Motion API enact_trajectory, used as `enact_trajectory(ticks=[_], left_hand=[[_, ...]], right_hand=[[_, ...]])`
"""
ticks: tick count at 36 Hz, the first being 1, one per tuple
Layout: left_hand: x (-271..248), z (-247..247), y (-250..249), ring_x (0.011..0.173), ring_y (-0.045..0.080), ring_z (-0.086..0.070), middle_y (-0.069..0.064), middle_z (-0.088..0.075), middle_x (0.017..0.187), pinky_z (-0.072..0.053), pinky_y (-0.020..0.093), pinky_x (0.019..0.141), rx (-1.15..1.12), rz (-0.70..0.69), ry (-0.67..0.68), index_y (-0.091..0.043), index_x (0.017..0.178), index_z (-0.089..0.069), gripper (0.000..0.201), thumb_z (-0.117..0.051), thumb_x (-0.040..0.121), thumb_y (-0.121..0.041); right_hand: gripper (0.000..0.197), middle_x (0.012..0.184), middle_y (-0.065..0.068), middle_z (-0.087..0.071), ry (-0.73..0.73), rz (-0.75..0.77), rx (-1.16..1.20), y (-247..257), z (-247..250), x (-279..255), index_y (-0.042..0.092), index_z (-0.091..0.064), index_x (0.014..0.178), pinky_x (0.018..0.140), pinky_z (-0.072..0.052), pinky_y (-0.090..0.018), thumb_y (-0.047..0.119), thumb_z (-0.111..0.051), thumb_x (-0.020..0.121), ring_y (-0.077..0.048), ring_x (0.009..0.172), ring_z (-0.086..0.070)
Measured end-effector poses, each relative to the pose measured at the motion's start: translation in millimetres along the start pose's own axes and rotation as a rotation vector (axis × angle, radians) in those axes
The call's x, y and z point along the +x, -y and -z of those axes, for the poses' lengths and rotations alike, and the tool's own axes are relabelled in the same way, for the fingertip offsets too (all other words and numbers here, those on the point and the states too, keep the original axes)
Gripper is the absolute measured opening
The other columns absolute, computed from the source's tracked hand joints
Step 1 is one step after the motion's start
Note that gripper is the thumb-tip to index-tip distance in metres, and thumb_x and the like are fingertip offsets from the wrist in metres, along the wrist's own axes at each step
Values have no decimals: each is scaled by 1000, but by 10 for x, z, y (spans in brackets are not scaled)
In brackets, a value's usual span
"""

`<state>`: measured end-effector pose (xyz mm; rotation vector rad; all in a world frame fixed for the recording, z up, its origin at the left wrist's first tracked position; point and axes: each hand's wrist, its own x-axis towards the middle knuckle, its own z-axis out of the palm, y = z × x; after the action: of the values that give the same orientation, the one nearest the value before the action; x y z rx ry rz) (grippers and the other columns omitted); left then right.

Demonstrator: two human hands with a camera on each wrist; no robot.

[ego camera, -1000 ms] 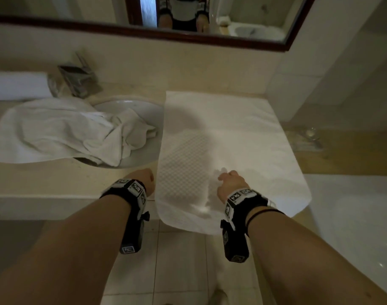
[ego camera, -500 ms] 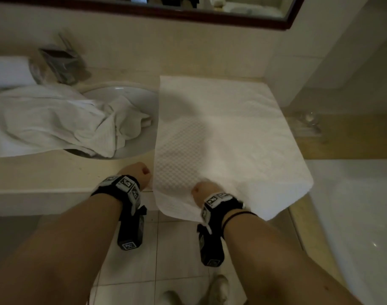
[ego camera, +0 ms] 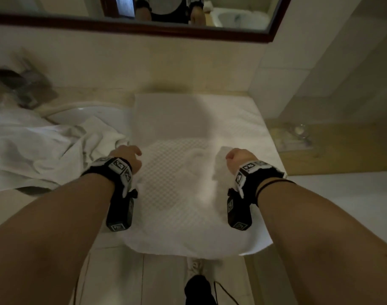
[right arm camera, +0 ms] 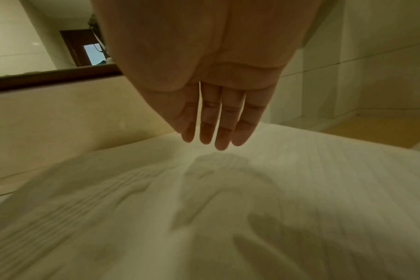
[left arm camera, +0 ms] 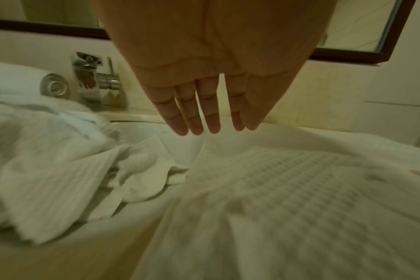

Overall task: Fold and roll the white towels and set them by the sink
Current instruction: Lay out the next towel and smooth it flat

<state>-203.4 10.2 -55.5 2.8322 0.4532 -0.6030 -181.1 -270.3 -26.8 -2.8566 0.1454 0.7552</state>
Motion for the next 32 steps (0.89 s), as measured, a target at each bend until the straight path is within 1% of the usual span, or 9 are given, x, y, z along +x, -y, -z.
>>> enact_trajectory(ticks=[5,7,10,12,15,17,20,23,32], left_hand=[[668,276,-437,118,30,-52,13,-44,136,-44,33,93,55,54,17,-19,133,-46,39,-50,94,-21],[932,363,-585,123,29,-48,12,-40,141,-42,34,98,63,72,53,-19,138,-42,45,-50,94,-22],[1288,447,-775,136,29,-35,11,-26,153,-33,35,109,75,59,127,-17,148,-26,56,-48,97,-25],[1466,447,-874,143,28,-20,9,-11,158,-24,36,114,83,15,157,-15,151,-14,58,-39,101,-30],[1721,391,-999,146,30,0,4,9,159,-11,40,117,87,7,217,-20,152,3,62,-26,101,-41],[1895,349,-1067,146,29,7,3,16,158,-7,41,118,75,51,256,-21,151,9,64,-21,101,-46],[2095,284,-1091,145,29,11,2,21,156,-5,42,118,38,103,262,-24,151,11,62,-19,101,-47],[2230,261,-1036,145,28,13,1,23,156,-5,41,118,63,124,256,-26,150,12,61,-19,101,-46],[2518,286,-1008,145,28,12,0,22,156,-1,37,120,97,162,239,-31,149,13,63,-22,100,-47]], right_hand=[[36,134,-15,-51,-34,-42,14,-201,509,855,8,-51,131,99,-46,-35,15,-45,96,-31,119,-52],[40,138,-14,-46,-30,-66,42,-249,696,1196,12,-47,135,101,-44,-35,15,-45,96,-31,122,-50],[48,143,-13,-37,-21,-89,58,-290,891,1640,19,-36,143,105,-41,-39,16,-44,96,-32,127,-45],[52,152,-11,-26,-20,-71,38,-284,955,1872,23,-23,149,110,-34,-39,24,-40,99,-32,135,-35],[59,159,-6,1,54,-8,-99,-213,1004,2197,24,1,152,118,-13,-38,37,-29,102,-28,146,-7],[58,159,-5,8,117,-7,-166,-151,1015,2368,25,4,151,119,-9,-42,41,-23,102,-30,146,1],[52,158,-7,6,187,18,-254,-89,940,2566,20,-3,151,118,-12,-43,34,-20,103,-32,145,0],[58,157,-5,18,229,-10,-223,-47,921,2746,28,6,151,118,-9,-48,33,-24,102,-35,145,8],[68,157,-6,20,242,11,-231,-44,975,2991,29,12,150,118,-10,-49,32,-35,100,-37,144,9]])
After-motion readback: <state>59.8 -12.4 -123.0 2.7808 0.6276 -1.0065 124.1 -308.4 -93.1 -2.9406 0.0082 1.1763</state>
